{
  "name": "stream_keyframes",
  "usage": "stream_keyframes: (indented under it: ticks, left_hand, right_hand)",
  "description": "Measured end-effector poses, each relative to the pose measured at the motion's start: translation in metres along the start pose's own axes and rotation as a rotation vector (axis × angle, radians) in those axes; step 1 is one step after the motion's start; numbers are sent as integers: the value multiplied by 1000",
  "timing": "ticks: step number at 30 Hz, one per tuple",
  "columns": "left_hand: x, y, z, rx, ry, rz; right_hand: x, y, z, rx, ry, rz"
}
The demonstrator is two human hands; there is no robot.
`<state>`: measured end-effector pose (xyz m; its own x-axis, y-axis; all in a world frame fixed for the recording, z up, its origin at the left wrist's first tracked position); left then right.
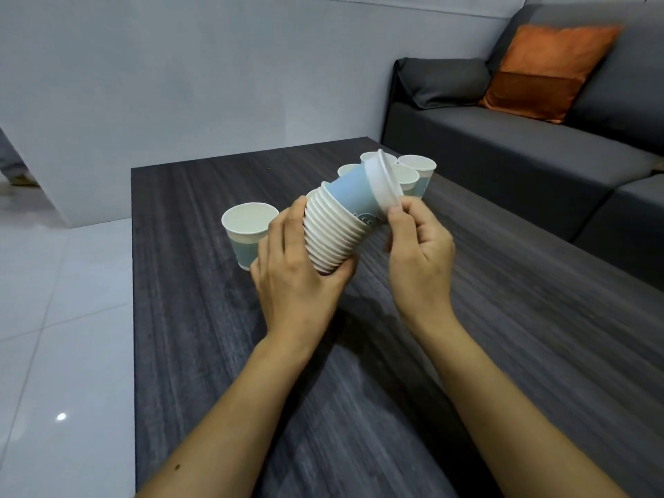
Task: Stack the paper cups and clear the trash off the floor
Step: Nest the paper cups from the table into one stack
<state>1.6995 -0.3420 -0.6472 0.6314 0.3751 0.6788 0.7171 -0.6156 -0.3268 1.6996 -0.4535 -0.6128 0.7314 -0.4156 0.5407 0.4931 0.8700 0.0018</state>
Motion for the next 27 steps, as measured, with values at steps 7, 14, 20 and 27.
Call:
stream_keyframes:
  ticks: [7,14,20,27]
  left_hand:
    - [1,-7,0,-10,80,49]
    - [17,-32,4,-64,-46,12]
    - [25,-63,26,-81,-113,-26]
    - [33,-84,57,-2,-115,-27]
  right_hand:
    - [-14,9,3,-89,28,227]
    - [-19,29,8,164,51,260]
    - [-29,59,-8,50,75,235]
    - [-42,90,-9,-380,-250,493]
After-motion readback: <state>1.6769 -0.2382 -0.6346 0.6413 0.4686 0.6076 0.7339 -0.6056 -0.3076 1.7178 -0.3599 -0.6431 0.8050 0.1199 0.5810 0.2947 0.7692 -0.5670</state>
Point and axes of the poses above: each hand's wrist, its own x-axis towards the middle knuckle, its own y-axis out of the palm, z = x × y, the point moved 1 cm from there along x, towards the middle knuckle, and after that the axes turned 9 degrees about -z, right-handed, at the moved point
